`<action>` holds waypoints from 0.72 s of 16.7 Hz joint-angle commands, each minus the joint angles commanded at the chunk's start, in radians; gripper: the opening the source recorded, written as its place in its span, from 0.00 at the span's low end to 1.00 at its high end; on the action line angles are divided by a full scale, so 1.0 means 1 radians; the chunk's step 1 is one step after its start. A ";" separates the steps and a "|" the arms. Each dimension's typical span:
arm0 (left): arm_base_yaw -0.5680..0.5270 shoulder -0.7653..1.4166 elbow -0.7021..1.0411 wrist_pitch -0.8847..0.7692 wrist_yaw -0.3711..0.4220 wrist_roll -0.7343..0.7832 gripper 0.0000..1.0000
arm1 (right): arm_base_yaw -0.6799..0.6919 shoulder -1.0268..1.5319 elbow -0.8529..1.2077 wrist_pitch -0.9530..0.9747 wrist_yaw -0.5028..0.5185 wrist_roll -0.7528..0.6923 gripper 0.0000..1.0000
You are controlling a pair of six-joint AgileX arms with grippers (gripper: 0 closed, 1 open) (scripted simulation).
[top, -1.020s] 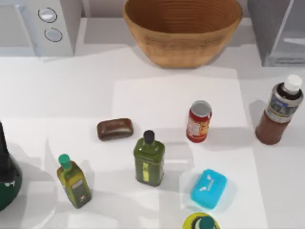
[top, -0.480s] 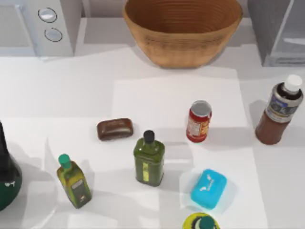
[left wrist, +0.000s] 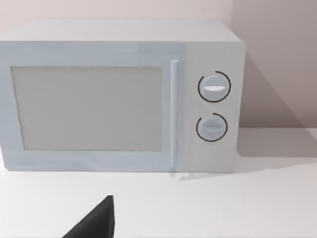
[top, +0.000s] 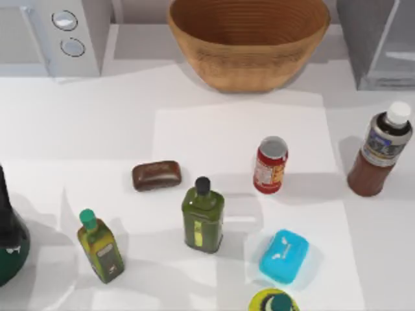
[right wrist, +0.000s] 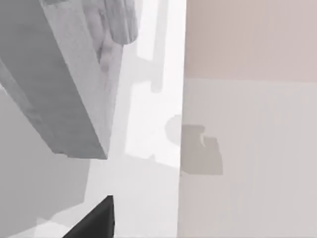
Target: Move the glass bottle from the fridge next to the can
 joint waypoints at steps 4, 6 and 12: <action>0.000 0.000 0.000 0.000 0.000 0.000 1.00 | 0.213 0.005 -0.008 0.288 0.047 0.363 1.00; 0.000 0.000 0.000 0.000 0.000 0.000 1.00 | 0.319 0.006 -0.011 0.434 0.070 0.540 1.00; 0.000 0.000 0.000 0.000 0.000 0.000 1.00 | 0.562 0.001 -0.016 0.762 0.122 0.905 1.00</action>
